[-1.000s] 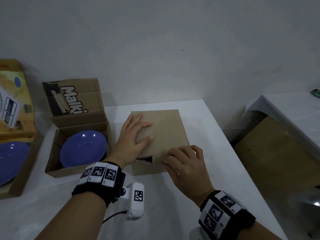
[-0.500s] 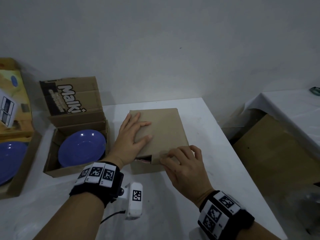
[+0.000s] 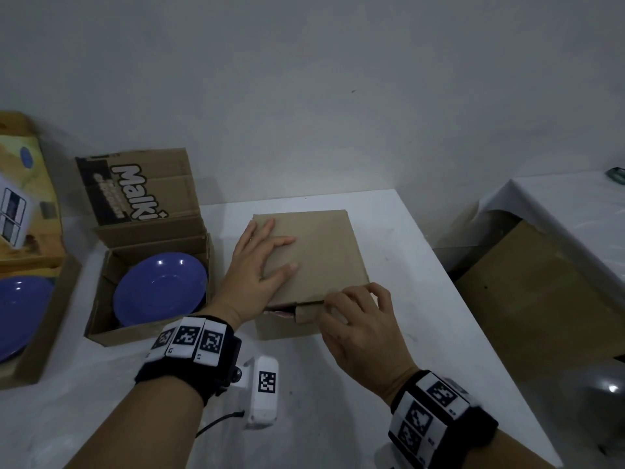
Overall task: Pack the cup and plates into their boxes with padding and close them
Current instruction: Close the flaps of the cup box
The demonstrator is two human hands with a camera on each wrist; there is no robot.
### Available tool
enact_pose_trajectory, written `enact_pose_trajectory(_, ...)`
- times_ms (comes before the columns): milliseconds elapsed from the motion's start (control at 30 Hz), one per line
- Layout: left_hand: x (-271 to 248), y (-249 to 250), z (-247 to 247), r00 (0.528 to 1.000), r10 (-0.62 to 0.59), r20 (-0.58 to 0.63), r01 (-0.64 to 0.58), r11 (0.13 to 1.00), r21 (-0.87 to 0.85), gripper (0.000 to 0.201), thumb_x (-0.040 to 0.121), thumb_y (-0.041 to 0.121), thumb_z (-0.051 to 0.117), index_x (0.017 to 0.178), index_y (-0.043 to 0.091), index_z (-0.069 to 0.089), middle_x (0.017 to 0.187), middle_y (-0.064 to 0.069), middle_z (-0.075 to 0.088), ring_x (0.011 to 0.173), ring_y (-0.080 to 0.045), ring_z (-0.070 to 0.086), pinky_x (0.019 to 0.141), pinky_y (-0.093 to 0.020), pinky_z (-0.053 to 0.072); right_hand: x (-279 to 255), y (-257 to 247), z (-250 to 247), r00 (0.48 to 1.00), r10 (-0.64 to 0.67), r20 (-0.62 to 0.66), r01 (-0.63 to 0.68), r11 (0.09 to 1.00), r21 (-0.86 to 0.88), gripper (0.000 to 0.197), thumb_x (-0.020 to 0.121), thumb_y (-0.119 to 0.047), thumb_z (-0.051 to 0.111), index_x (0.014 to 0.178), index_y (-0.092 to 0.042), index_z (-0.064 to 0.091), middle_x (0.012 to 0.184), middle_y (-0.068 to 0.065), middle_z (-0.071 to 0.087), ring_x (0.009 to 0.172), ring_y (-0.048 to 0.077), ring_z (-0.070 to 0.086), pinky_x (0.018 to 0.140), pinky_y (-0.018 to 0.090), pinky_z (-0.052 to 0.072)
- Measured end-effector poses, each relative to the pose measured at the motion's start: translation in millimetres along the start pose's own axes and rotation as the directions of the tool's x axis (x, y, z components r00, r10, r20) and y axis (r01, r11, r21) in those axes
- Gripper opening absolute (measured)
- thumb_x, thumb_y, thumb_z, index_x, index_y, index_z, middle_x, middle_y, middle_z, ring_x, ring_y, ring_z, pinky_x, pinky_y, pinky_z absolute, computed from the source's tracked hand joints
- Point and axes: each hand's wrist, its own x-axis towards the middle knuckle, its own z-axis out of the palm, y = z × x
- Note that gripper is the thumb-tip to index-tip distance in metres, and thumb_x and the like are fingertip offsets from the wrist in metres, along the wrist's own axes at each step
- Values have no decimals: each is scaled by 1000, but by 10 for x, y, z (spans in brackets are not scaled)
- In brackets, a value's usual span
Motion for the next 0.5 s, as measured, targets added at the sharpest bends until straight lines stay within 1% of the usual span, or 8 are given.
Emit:
enact_pose_trajectory(200,-5,6,-5,1000,-2,4,2,1000,13,51,78,64,45,126,47,46,151,20,15,143,-4,-4,114,-34,6,-2,-6,20,999,28,-32,-28,1000,3,4,78,-16,67,77,-18,63,88,2,64,79,24,59,82,39,40)
enact_pose_trajectory(333,-5,1,-2,1000,2,-1,-2,1000,7,49,79,64,46,125,47,46,152,19,16,144,-4,-3,114,-34,7,-20,8,14,999,33,-10,-33,999,0,2,79,-19,67,77,-18,65,87,2,64,76,24,58,82,40,41)
enact_pose_trajectory(500,-6,-2,-7,1000,-1,8,1,1000,6,50,79,64,45,126,47,46,152,20,15,144,-3,-5,114,-34,6,24,-1,12,997,79,5,-79,997,0,5,80,-20,65,75,-18,64,83,1,61,72,23,56,81,39,41)
